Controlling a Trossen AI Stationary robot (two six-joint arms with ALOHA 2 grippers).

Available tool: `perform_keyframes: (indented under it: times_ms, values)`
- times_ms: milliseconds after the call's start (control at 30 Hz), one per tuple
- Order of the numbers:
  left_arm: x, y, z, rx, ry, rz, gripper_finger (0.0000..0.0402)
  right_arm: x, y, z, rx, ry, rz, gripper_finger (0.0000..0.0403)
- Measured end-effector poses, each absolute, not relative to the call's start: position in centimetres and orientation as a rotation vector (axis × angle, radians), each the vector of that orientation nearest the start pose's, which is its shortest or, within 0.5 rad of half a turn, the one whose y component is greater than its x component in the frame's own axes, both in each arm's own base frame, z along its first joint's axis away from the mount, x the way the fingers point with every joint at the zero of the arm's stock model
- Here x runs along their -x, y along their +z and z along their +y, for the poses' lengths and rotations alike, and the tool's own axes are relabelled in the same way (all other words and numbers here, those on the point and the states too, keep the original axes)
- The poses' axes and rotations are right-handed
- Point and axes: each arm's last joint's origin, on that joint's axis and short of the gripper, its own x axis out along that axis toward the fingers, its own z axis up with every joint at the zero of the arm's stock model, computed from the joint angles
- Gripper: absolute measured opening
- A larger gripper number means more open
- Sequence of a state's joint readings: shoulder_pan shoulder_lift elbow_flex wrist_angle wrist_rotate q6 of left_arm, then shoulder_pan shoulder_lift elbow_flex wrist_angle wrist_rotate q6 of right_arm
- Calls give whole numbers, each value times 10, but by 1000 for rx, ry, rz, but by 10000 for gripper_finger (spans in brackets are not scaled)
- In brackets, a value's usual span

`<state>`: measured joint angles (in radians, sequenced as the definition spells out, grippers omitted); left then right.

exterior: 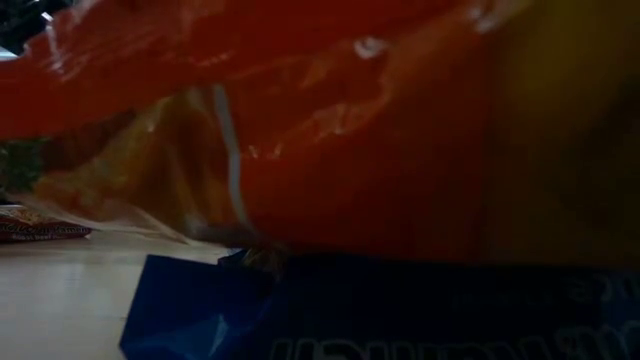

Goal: Sort Maruchan noodles
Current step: Adjust the orange noodle on the transparent bin

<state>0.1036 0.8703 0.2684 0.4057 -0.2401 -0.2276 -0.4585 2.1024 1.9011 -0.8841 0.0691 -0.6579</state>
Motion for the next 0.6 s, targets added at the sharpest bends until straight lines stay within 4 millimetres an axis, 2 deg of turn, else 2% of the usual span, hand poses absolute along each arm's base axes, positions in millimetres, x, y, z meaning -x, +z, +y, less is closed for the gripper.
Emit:
perform_keyframes:
  times_ms: [100,267,400,467,600]
  values:
    - [-178,197,25,212,363,157,0,-391,268,-190,309,-55,1219,178]
    - [-178,197,25,211,364,157,0,-378,269,-184,157,52,1269,176]
    - [-178,197,25,211,365,157,0,-366,261,-194,128,23,1347,176]
    - [-178,197,25,212,365,157,0,-355,255,-204,96,-6,1397,176]
    - [-178,197,26,212,367,156,0,-329,247,-222,-49,-49,1388,176]
